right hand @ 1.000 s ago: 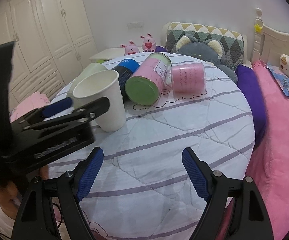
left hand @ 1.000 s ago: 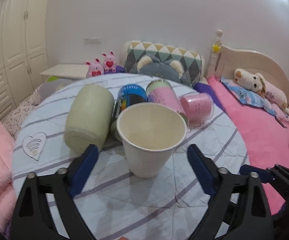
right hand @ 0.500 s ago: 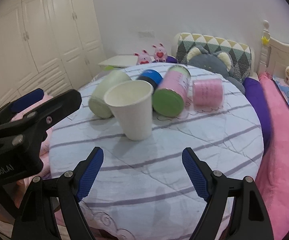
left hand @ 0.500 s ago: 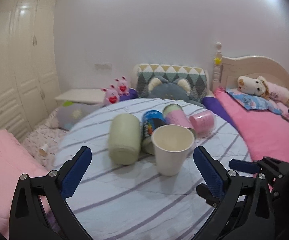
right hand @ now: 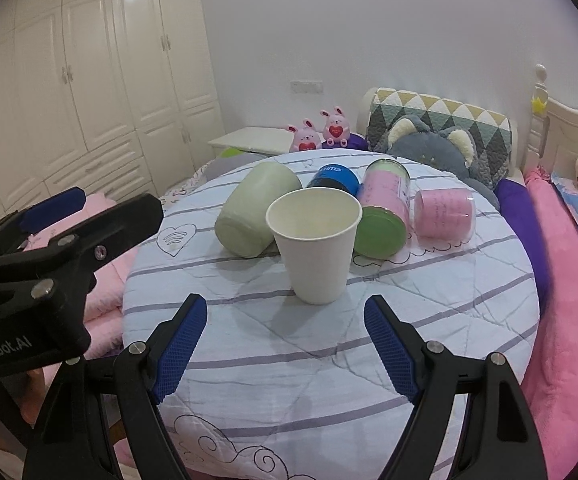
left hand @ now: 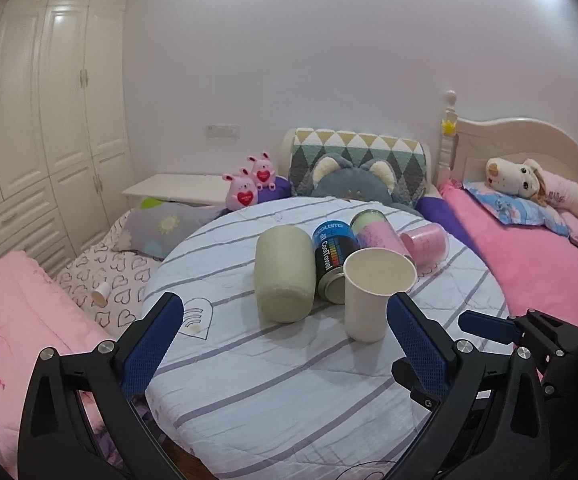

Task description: Flip cup upright

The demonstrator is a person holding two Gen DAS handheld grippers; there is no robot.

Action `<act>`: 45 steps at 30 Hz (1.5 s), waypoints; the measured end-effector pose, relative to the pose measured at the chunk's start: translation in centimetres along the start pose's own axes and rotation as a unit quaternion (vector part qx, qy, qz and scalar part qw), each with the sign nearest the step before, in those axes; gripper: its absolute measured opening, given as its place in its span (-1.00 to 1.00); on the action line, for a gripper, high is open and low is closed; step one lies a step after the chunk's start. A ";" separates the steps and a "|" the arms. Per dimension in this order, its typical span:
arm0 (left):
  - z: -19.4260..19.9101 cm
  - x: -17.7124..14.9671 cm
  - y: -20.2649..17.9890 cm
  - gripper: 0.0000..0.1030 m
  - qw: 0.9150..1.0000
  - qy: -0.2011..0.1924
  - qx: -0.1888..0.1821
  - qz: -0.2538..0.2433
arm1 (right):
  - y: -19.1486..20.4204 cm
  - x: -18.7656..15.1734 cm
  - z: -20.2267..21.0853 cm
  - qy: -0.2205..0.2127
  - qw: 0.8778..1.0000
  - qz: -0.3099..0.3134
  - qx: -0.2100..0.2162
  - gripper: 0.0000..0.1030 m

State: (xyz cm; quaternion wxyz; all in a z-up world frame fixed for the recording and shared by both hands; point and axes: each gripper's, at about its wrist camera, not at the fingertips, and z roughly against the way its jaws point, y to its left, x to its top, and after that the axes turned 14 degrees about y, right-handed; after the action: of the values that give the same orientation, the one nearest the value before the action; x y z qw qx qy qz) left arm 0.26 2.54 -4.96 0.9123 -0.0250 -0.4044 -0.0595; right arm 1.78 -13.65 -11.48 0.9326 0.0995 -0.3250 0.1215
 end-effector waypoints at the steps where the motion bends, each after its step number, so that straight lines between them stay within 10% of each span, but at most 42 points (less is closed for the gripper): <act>1: -0.1 0.0 0.0 1.00 1.000 0.005 -0.001 -0.001 | 0.1 0.0 0.1 0.000 1.000 -0.001 0.000 0.60; 45: 3.8 2.6 -4.5 1.00 0.999 -0.014 0.039 0.004 | -4.1 1.6 7.0 -0.078 0.995 0.004 -0.056 0.60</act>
State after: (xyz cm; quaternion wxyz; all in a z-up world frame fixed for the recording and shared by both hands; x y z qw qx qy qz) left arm -1.36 -1.83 -0.52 0.9072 0.0085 -0.4189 -0.0393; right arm 0.15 -19.12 -5.52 0.9080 0.0549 -0.4035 0.0989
